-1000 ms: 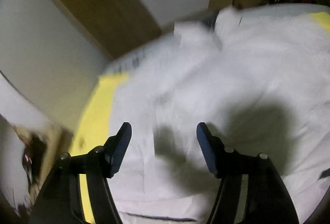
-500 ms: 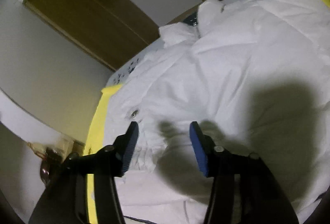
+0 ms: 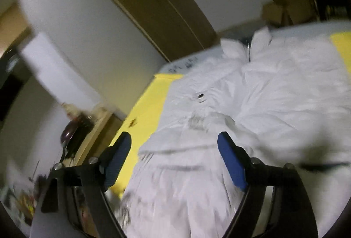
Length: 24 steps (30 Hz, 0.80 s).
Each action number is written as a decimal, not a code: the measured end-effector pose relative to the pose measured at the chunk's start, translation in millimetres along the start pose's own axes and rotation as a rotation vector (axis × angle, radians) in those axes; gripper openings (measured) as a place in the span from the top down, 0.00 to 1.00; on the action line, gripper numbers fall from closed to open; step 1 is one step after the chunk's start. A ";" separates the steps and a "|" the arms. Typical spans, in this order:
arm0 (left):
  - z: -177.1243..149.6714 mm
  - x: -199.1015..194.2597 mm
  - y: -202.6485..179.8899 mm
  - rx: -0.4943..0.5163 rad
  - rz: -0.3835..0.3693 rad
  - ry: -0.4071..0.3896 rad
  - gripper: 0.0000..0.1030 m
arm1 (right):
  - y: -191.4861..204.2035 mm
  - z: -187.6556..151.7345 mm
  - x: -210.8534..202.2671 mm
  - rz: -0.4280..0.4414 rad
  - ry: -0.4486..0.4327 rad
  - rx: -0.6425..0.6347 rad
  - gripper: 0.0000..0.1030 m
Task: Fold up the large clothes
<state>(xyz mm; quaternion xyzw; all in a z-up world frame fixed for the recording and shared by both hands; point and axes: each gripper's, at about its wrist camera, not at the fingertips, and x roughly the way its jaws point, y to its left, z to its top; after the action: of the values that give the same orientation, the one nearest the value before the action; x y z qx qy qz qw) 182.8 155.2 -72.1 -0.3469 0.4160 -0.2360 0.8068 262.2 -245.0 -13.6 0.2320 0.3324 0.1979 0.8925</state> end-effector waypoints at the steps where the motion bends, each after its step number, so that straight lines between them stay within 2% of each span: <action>1: -2.0 2.7 2.5 -0.008 -0.007 0.025 0.00 | 0.6 -9.7 -16.3 0.003 -0.006 -0.020 0.21; 3: -7.6 13.0 7.8 -0.032 -0.038 0.094 0.00 | -4.5 -34.3 -46.1 -0.029 -0.015 -0.053 0.21; 6: -9.5 27.4 8.5 -0.035 -0.044 0.130 0.00 | -23.9 -67.2 -84.4 -0.115 -0.032 -0.064 0.21; 9: 2.0 45.3 3.2 0.027 0.014 0.135 0.00 | -34.7 -96.7 -126.5 -0.207 -0.063 -0.063 0.21; 12: 15.5 70.2 5.3 0.075 0.079 0.179 0.00 | -40.7 -117.0 -172.2 -0.252 -0.115 -0.064 0.21; 13: 18.8 81.4 10.3 0.066 0.100 0.215 0.00 | -42.2 -120.0 -182.6 -0.262 -0.132 -0.063 0.21; 15: 19.0 96.0 21.2 0.021 0.093 0.288 0.00 | -45.7 -121.5 -202.1 -0.285 -0.162 -0.057 0.21; 16: 19.5 94.1 19.3 0.031 0.085 0.261 0.00 | -47.6 -121.4 -208.7 -0.290 -0.175 -0.051 0.21; 17: 17.6 93.7 17.9 0.025 0.092 0.279 0.00 | -49.9 -120.9 -215.7 -0.296 -0.186 -0.042 0.21; 18: 13.1 94.8 17.8 0.006 0.073 0.325 0.00 | -52.6 -120.2 -219.3 -0.300 -0.192 -0.037 0.21; 20: 1.1 94.8 16.8 -0.022 0.013 0.362 0.00 | -56.5 -118.1 -224.4 -0.297 -0.198 -0.027 0.21; 24: -20.3 90.9 6.7 0.015 0.004 0.382 0.00 | -64.1 -117.4 -227.2 -0.298 -0.194 -0.010 0.21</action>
<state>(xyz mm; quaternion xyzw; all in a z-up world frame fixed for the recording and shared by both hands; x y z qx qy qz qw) 215.8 91.4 -131.7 -0.2887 0.5606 -0.2989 0.7163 35.3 -379.3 -13.5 0.1937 0.2744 0.0420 0.9410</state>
